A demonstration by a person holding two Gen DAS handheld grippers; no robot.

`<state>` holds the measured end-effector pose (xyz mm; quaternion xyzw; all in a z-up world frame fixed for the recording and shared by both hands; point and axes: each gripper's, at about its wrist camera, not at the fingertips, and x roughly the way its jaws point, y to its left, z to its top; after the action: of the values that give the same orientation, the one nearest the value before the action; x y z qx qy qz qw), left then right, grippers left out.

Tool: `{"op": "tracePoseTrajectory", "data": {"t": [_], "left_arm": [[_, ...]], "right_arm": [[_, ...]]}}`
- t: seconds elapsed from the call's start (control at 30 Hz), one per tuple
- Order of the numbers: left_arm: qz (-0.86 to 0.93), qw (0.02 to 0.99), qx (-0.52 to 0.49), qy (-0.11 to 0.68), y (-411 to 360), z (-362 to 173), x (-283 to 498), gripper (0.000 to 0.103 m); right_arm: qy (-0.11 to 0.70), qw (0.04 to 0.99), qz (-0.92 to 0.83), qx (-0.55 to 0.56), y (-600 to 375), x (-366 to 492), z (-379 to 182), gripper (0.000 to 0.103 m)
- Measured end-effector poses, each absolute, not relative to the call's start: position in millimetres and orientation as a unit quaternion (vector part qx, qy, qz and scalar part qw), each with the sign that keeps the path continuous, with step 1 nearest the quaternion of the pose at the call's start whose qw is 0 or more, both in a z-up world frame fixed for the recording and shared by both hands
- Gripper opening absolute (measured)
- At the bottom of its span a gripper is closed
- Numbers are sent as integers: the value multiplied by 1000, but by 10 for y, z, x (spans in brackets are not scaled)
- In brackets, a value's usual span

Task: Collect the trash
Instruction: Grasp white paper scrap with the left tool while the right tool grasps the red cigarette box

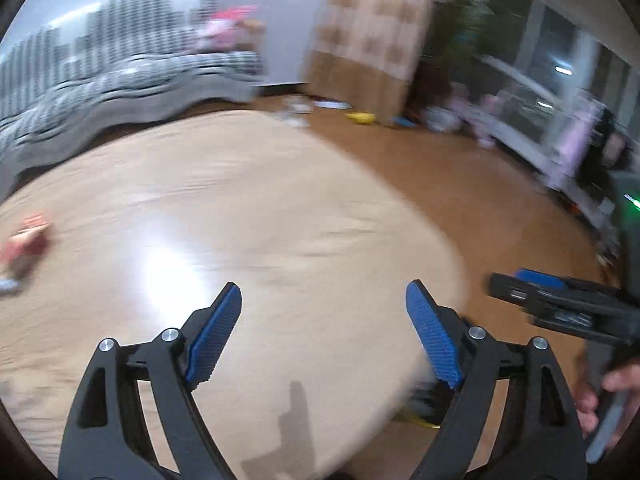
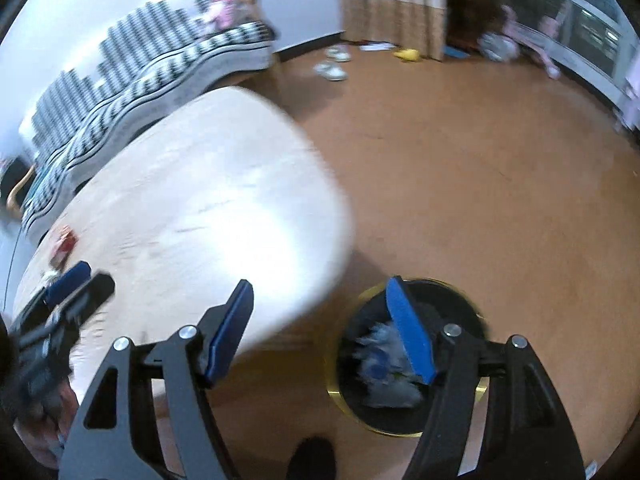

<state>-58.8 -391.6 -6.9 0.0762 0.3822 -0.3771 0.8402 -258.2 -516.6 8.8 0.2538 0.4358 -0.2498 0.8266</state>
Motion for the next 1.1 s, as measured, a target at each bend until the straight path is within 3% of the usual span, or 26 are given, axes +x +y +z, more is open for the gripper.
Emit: {"op": "tracePoseTrajectory", "data": {"t": [0.37,0.5,0.77,0.87,0.9,1.0,1.1], "left_arm": [[-91,889,-67,443,-1509,-188,1029,82],[-53,883,-99,455,-1119,-332,1304,77],[-45,875,-100,471,-1074,-547,1685,67],[-62,881,-69,464,-1233,-559,1666,45],[-71,880,-65,465,-1226,-582,1680,27],[-90,874,-75,471,-1186,-589,1674,13],[-96,872,-86,472,-1051,-550,1637,13]], "right_arm": [[475,855,-111,179,-3678,-890,116,67],[480,859,-82,156,-3240,-499,135,67],[479,863,-76,140,-2835,98,81,67],[469,865,-76,159,-2805,289,58,67],[467,865,-75,170,-2798,357,48,67],[466,858,-55,210,-2745,575,-11,67],[472,846,-34,245,-2663,762,-84,67]]}}
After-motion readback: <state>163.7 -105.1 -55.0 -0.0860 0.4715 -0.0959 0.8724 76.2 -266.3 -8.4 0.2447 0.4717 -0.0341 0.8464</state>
